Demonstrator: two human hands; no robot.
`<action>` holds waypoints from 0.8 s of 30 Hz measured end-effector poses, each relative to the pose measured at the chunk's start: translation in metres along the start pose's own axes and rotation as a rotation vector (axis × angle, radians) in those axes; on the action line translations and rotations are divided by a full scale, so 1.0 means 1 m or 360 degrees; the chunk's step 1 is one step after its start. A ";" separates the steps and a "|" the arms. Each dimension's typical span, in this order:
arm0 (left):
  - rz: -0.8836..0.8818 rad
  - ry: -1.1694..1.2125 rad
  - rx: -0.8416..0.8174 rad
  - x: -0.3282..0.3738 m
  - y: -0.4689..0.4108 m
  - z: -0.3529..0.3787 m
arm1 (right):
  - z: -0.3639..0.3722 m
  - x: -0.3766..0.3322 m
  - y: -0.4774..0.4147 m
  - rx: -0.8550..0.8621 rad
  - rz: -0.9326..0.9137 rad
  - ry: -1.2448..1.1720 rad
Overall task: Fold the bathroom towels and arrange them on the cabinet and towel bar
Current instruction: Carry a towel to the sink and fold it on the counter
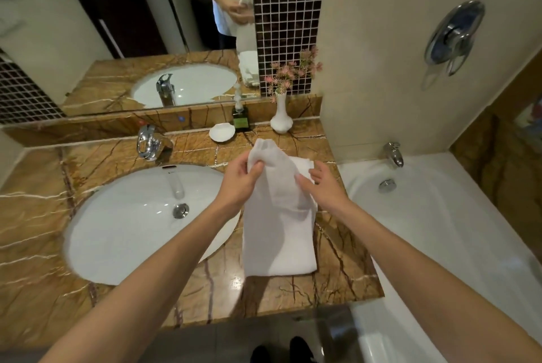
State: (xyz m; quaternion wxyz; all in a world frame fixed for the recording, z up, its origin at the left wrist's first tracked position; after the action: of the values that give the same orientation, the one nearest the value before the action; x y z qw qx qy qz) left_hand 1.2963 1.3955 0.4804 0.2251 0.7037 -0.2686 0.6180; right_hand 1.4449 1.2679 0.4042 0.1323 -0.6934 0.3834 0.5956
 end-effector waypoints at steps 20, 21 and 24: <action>0.0454 0.0273 0.0192 0.194 -0.043 -0.096 | 0.012 -0.266 -0.021 -0.0664 -0.0313 -0.0761; 0.0503 0.0246 0.0216 0.208 -0.043 -0.103 | 0.014 -0.285 -0.018 -0.0648 -0.0390 -0.0723; 0.0612 0.0240 0.0312 0.247 -0.038 -0.128 | 0.019 -0.342 -0.009 -0.0537 -0.0634 -0.0654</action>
State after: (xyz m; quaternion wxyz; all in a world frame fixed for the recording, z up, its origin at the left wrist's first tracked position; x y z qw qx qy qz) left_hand 1.2479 1.4823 0.7431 0.0531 0.6099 -0.3189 0.7235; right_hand 1.4382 1.4138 0.7138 0.2041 -0.6322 0.1015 0.7405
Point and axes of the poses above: each hand's wrist, its own y-axis away from the middle knuckle, its own z-axis out of the palm, x = y × z, the point moved 8 cm from there along -y, towards the middle knuckle, and after that the axes turned 3 degrees about x, right-handed, at the moved point
